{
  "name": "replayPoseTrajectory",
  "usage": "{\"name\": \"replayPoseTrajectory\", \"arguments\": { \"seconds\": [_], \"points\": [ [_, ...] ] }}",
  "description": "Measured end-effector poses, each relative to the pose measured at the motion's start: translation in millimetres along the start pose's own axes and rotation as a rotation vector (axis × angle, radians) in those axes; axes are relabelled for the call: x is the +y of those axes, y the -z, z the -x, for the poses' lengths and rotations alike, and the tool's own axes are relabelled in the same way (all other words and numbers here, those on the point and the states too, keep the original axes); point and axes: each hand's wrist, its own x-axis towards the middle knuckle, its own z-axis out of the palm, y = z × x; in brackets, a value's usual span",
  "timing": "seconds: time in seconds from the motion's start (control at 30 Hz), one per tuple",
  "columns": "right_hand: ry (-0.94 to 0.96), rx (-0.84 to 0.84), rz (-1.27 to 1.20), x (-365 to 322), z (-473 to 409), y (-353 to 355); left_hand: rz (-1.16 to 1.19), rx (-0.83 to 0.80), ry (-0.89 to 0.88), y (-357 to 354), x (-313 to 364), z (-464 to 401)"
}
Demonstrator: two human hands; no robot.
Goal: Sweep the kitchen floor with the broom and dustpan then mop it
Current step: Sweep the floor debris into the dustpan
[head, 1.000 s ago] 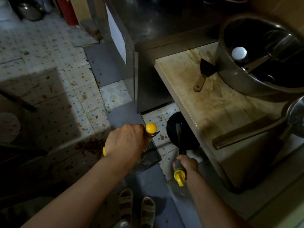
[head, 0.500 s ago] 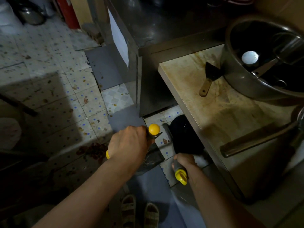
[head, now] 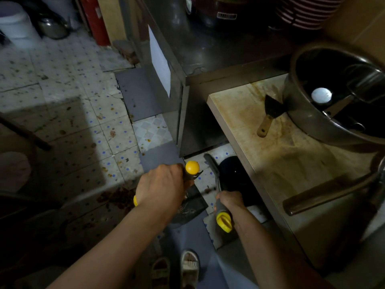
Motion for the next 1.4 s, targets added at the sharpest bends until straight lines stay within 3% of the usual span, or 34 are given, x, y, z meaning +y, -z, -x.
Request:
{"name": "replayPoseTrajectory", "arguments": {
  "seconds": [0.27, 0.73, 1.4],
  "points": [
    [0.029, 0.117, 0.135, -58, -9, 7, 0.048, -0.004, 0.064, -9, 10, -24],
    [0.058, 0.011, 0.376, -39, -2, 1, 0.023, -0.008, 0.08, -16, 24, -36],
    [0.03, 0.056, 0.205, -10, 31, 21, 0.051, -0.042, 0.025, -15, 23, -41]
  ]
}}
